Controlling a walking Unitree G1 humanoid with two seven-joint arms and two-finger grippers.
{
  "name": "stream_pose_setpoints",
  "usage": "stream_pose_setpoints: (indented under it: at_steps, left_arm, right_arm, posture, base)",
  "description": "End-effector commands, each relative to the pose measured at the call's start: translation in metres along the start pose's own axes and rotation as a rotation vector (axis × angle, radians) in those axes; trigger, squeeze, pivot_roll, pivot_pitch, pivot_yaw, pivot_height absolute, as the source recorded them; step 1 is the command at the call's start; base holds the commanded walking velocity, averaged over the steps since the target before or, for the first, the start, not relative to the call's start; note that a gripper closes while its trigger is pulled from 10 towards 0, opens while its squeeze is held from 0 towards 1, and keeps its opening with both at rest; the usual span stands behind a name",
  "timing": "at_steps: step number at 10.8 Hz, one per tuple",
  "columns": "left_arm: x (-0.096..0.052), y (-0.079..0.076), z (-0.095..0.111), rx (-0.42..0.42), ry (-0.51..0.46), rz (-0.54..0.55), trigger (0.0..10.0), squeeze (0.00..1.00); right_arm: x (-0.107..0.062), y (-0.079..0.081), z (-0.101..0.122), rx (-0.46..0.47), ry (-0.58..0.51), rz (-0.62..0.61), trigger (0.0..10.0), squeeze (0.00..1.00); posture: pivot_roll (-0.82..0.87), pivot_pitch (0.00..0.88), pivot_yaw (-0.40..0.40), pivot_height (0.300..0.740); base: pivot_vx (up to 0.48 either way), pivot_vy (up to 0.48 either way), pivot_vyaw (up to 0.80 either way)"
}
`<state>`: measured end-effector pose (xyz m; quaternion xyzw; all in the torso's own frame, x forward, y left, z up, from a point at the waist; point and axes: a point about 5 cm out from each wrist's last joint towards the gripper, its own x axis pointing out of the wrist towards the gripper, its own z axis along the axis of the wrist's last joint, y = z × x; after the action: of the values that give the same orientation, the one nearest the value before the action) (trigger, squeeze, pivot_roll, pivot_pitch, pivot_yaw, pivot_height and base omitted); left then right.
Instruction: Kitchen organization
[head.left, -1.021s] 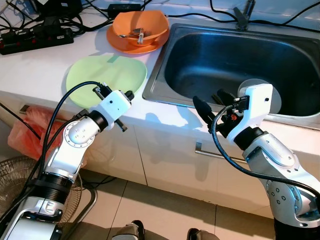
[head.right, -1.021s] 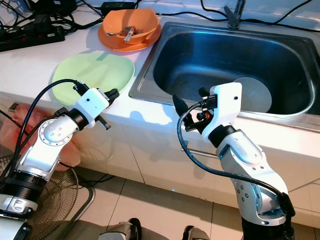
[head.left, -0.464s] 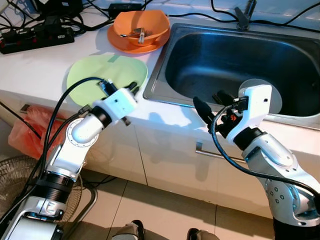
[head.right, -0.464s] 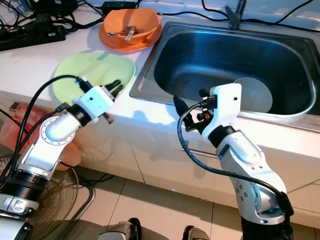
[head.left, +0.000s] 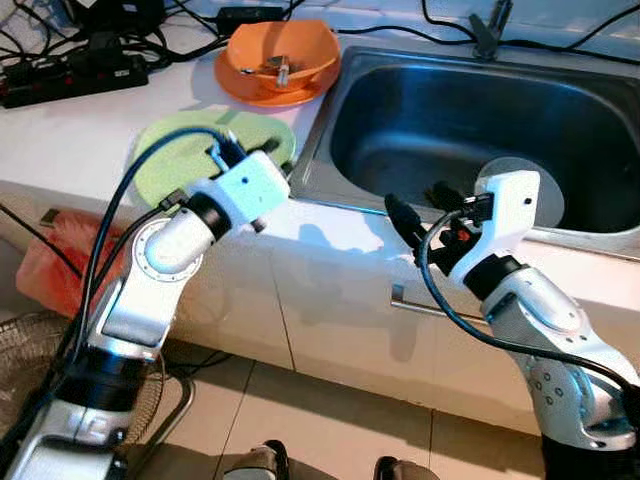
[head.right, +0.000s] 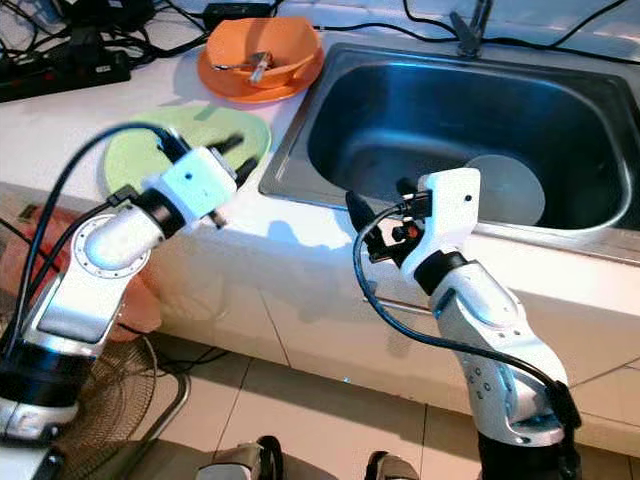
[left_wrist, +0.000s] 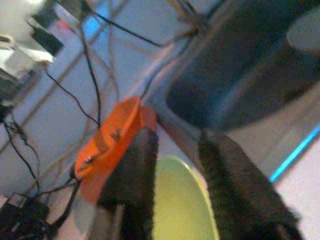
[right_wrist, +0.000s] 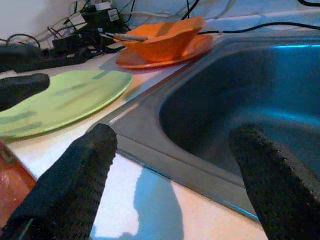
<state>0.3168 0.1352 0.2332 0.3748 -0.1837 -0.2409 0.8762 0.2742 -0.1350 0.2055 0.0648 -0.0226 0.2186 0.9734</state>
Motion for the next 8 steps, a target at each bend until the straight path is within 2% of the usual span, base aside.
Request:
stream_pose_setpoints:
  at_steps: [1, 2, 4, 6, 8]
  left_arm:
    - [-0.01, -0.004, 0.005, 0.012, -0.033, 0.055, 10.0, 1.0]
    - [-0.018, -0.006, 0.004, 0.045, -0.03, 0.101, 10.0, 1.0]
    - [-0.043, -0.007, -0.012, 0.143, 0.079, 0.227, 10.0, 1.0]
    - [-0.053, -0.013, -0.028, 0.165, 0.161, 0.208, 10.0, 1.0]
    - [-0.058, -0.02, -0.034, 0.15, 0.205, 0.17, 10.0, 1.0]
  right_arm:
    - [0.002, 0.0, 0.001, -0.009, -0.01, -0.003, 10.0, 0.0]
    - [0.003, 0.0, 0.001, -0.009, -0.011, -0.002, 10.0, 0.0]
    - [0.004, -0.002, -0.001, -0.008, -0.01, -0.006, 10.0, 0.0]
    - [0.006, -0.001, -0.003, -0.005, -0.009, 0.002, 10.0, 0.0]
    - [0.007, -0.001, -0.003, -0.005, -0.012, 0.005, 10.0, 0.0]
  posture:
    - [0.05, 0.157, 0.043, 0.74]
    - [0.05, 0.156, 0.045, 0.74]
    - [0.06, 0.149, 0.047, 0.74]
    - [0.07, 0.14, 0.047, 0.74]
    - [0.07, 0.138, 0.051, 0.74]
  base:
    - [0.0, 0.0, 0.0]
    - [0.0, 0.0, 0.0]
    - [0.0, 0.0, 0.0]
    - [0.0, 0.0, 0.0]
    - [0.0, 0.0, 0.0]
